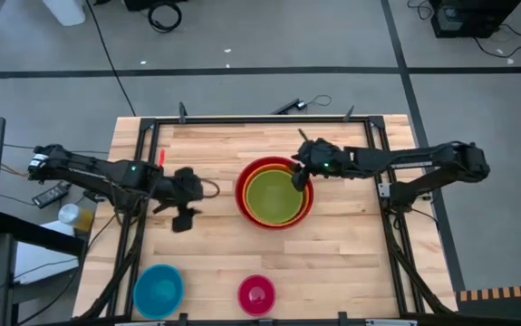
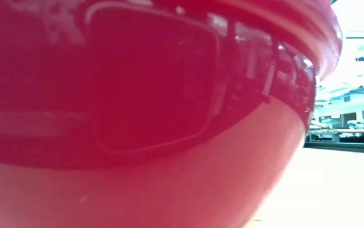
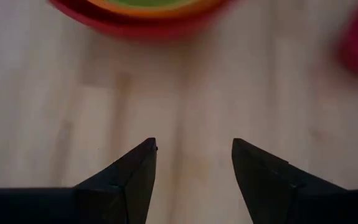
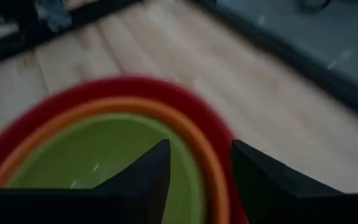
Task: Nest bowls inside each other
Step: Stack the blue bowl on top of the green bowl
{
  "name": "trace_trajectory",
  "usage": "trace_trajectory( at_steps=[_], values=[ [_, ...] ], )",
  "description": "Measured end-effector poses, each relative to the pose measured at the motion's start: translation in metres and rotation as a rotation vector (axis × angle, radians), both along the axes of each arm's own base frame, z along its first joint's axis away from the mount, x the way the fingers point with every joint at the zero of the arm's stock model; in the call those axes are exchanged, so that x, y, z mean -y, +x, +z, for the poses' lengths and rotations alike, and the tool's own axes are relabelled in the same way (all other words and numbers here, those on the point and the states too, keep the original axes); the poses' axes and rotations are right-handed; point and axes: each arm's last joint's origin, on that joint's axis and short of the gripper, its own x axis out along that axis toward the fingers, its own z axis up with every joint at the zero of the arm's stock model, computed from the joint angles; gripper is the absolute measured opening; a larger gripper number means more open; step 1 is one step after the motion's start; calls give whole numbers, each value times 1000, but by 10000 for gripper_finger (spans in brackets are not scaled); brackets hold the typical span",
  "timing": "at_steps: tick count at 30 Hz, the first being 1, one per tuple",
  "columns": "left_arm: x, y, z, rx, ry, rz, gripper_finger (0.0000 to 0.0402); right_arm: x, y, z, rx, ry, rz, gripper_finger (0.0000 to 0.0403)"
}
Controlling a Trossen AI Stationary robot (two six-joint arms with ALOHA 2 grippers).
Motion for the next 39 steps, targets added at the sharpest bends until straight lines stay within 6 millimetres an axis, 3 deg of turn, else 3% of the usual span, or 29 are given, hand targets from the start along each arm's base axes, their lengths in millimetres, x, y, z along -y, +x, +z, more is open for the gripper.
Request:
trace_trajectory(
  at_steps=[5,10,16,22,27,34,39],
  values=[
    [23,-13,-16,-178,-302,-34,213,-11,-11,20,94,-106,-12,183],
    [57,-24,-41,-259,-434,-35,213,-20,-13,5,98,-146,9,182],
    [81,-37,-49,-304,-373,-50,213,-21,-18,-30,68,-93,-29,182],
    [100,-52,-56,-408,-394,-162,212,-21,-24,-51,94,-50,-31,182],
    [107,-53,-66,-424,-350,-159,206,-21,-23,-51,120,-54,-27,182],
    [109,-52,-98,-495,-305,-213,192,-23,-22,-50,123,-51,17,182],
    [105,-43,-100,-447,-268,-269,152,-23,-22,-50,122,-49,30,179]
  ],
)
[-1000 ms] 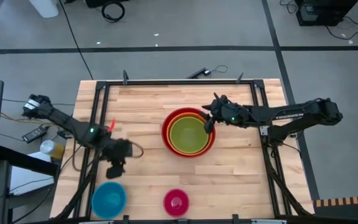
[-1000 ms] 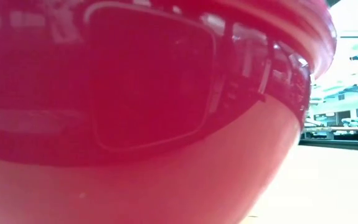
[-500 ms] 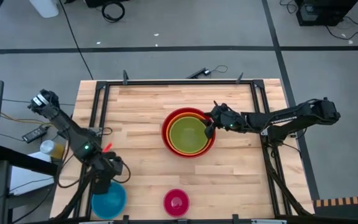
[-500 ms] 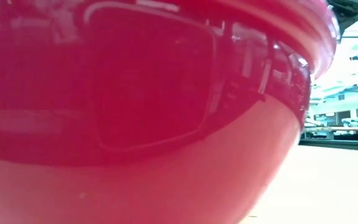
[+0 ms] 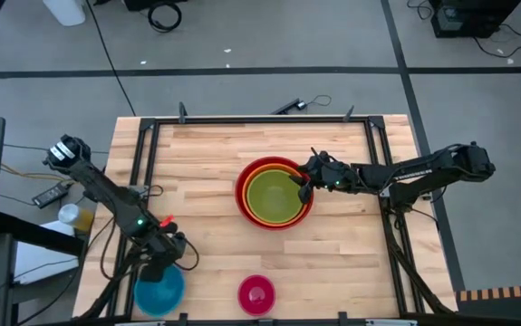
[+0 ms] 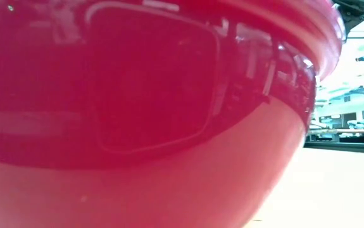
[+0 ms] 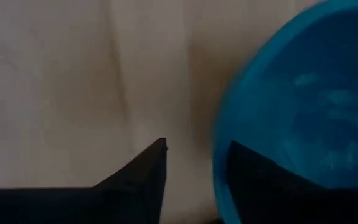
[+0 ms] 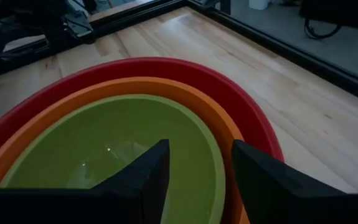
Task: Nest bowls inside each other
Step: Stack the blue bowl on top of the green bowl
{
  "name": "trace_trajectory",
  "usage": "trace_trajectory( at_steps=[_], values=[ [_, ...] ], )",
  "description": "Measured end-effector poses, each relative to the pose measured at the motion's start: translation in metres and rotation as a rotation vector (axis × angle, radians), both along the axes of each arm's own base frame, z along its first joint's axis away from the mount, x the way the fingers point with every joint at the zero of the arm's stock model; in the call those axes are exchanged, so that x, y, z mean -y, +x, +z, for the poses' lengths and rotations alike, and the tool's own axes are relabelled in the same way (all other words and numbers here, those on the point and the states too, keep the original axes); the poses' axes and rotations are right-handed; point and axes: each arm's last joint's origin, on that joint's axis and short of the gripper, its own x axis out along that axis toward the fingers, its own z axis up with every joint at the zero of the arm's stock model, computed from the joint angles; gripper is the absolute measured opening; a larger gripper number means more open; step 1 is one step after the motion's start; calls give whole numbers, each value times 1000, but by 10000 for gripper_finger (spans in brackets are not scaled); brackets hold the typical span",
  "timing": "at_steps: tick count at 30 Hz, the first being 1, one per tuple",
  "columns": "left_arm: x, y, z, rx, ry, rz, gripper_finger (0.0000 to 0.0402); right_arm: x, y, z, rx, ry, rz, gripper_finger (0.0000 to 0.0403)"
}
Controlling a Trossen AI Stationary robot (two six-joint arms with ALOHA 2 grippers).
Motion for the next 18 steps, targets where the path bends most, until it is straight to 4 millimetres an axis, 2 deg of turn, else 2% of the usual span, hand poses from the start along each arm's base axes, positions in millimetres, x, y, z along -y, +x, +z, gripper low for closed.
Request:
trace_trajectory(
  at_steps=[8,11,14,18],
  values=[
    [-33,28,1,169,157,72,24,-1,2,3,38,15,30,161],
    [-49,41,7,186,161,159,13,-2,3,5,58,17,64,161],
    [-60,56,29,225,174,202,19,-2,4,6,65,15,73,161],
    [-74,69,77,359,253,154,17,-1,3,6,67,14,40,161]
  ],
)
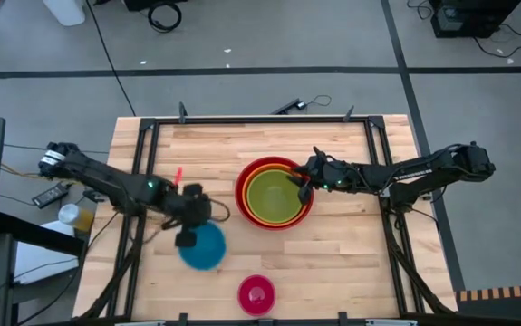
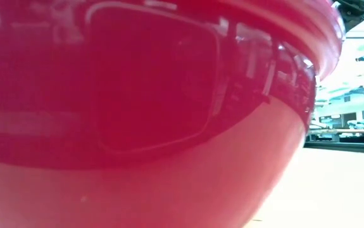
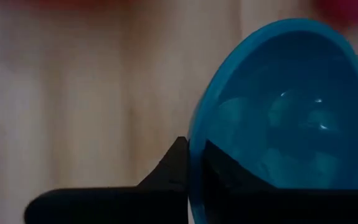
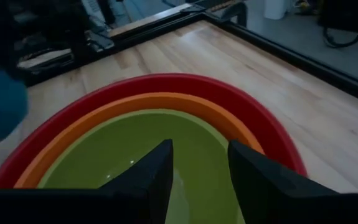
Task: Nest bowls inside each other
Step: Stack the blue bowl on top of the green bowl
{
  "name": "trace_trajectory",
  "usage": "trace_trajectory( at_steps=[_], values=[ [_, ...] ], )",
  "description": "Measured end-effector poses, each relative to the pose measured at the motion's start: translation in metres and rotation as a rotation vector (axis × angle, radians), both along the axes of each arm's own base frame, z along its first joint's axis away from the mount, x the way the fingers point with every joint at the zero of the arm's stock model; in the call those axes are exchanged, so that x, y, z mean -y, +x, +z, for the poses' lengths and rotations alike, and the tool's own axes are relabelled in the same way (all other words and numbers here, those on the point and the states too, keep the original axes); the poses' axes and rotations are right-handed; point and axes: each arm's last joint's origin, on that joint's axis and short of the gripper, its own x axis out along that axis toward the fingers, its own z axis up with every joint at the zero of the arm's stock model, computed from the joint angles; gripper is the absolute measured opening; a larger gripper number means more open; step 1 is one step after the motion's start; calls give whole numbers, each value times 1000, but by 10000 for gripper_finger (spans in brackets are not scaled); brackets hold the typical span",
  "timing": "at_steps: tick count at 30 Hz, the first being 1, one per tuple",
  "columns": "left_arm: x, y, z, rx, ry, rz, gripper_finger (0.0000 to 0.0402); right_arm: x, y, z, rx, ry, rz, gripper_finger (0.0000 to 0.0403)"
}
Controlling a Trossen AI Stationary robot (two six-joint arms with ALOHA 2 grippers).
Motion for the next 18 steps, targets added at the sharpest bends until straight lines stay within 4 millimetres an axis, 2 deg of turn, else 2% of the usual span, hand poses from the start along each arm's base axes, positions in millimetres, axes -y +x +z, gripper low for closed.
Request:
trace_trajectory(
  at_steps=[5,8,12,15,18],
  values=[
    [-32,19,60,273,308,98,18,2,-1,0,13,-2,-92,161],
    [-57,36,85,475,356,135,18,4,-2,1,14,-35,-163,161],
    [-86,68,84,658,298,116,18,8,-4,0,-2,-100,-280,161],
    [-102,93,65,651,281,145,18,9,-6,0,-21,-140,-322,161],
    [-112,114,37,579,273,171,24,9,-6,0,-39,-157,-324,161]
  ],
)
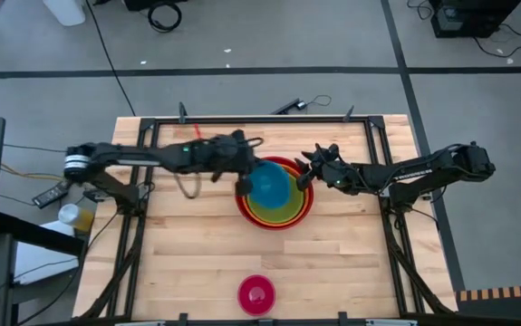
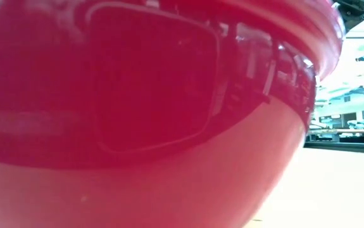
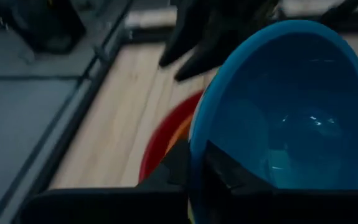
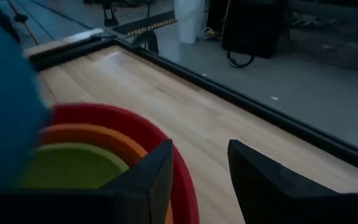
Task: Nest bowls inside each other
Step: Stack the blue bowl on top of the green bowl, then stack the pink bowl on top of the blue bowl
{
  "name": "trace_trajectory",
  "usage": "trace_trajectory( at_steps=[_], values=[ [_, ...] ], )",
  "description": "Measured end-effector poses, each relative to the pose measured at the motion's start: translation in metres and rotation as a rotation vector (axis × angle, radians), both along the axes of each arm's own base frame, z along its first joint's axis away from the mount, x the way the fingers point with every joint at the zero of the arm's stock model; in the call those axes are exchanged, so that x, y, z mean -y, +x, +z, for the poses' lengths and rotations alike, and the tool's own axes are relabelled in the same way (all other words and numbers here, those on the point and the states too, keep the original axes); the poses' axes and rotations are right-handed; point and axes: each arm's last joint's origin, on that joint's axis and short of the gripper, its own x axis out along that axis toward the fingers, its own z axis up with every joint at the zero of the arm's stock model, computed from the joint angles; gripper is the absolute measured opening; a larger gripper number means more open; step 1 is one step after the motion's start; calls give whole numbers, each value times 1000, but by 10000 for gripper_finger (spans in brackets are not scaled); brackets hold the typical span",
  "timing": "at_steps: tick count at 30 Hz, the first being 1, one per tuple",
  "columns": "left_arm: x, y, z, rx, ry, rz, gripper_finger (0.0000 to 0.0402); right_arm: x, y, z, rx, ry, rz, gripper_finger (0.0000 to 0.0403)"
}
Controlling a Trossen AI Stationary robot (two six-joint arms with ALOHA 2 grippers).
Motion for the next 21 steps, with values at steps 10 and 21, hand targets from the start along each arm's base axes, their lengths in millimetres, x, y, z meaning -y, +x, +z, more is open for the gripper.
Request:
trace_trajectory(
  at_steps=[10,21],
  values=[
    [1,33,-52,-129,-49,-106,84,0,-3,-5,-55,13,-8,161],
    [38,-1,-5,-88,-94,-266,172,-3,-4,-8,-75,26,3,161]
  ],
)
